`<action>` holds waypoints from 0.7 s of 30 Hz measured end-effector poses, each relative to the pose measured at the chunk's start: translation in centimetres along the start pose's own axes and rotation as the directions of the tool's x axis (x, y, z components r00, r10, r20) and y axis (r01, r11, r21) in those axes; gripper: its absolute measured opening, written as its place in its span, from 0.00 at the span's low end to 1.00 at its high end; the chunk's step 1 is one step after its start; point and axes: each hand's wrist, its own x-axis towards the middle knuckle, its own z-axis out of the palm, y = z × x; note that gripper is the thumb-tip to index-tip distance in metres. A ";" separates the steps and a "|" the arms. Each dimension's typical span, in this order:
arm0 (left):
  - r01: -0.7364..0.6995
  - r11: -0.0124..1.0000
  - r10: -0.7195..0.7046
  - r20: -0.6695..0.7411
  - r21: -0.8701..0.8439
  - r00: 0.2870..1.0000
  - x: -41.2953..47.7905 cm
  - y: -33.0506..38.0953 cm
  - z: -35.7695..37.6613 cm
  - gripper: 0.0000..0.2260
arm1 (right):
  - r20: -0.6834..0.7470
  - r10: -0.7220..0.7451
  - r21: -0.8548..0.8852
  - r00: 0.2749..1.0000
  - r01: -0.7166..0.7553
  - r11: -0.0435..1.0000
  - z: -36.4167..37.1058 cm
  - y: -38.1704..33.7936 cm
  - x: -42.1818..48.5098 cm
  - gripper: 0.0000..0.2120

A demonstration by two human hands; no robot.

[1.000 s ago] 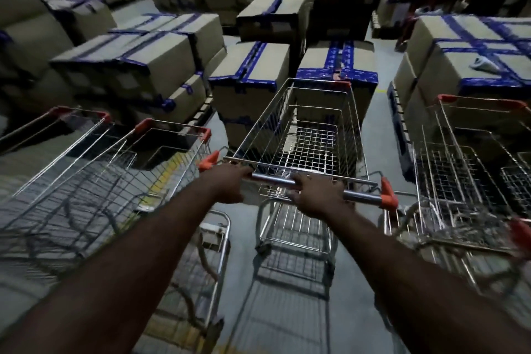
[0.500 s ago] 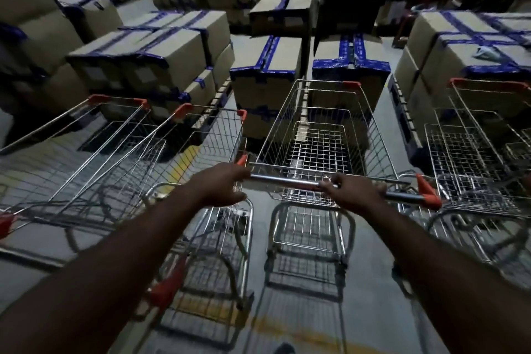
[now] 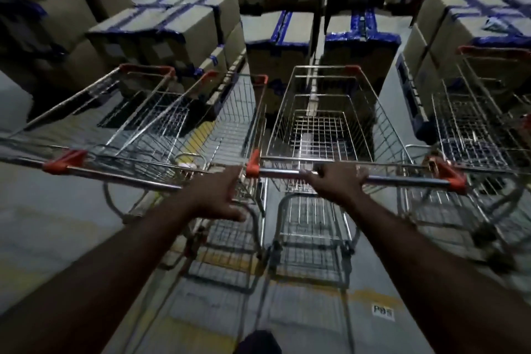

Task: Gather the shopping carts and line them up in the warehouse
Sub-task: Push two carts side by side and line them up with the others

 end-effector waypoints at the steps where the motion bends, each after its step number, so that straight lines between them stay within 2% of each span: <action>1: 0.028 0.999 -0.026 -0.053 0.031 0.998 -0.6 0.2 1.1 0.51 | -0.017 0.016 -0.005 1.000 -0.016 1.000 0.3 -0.4 -0.7 0.42; 4: 0.077 0.997 -0.077 -0.242 -0.010 0.967 -1.0 0.0 1.9 0.48 | -0.094 0.034 -0.021 0.995 -0.036 0.999 0.6 -2.8 -2.1 0.41; 7: 0.085 0.996 -0.091 -0.317 -0.033 0.944 -1.0 -1.0 3.1 0.49 | -0.152 0.030 -0.010 0.988 -0.032 0.999 1.9 -3.4 -3.8 0.40; 10: 0.014 0.996 -0.039 -0.298 -0.086 0.954 -1.2 -1.3 3.7 0.46 | -0.179 0.034 -0.038 0.983 -0.041 0.998 1.6 -3.7 -5.6 0.35; 13: -0.032 0.988 -0.012 -0.278 -0.153 0.961 -1.3 -2.2 3.6 0.48 | -0.145 0.045 -0.042 0.988 -0.052 0.998 0.9 -4.3 -6.0 0.34; 16: -0.025 0.992 -0.009 -0.276 -0.121 0.961 -1.4 -2.8 3.7 0.45 | -0.117 0.054 -0.045 0.992 -0.060 0.997 1.7 -4.5 -6.5 0.36; 19: -0.044 0.995 0.016 -0.292 -0.092 0.956 -1.6 -3.5 3.8 0.40 | -0.146 0.037 -0.057 0.989 -0.046 0.997 2.2 -5.0 -7.8 0.29; 21: -0.059 0.994 0.032 -0.274 -0.091 0.961 -1.7 -3.7 3.9 0.39 | -0.156 0.036 -0.051 0.987 -0.044 0.998 2.0 -5.4 -8.3 0.28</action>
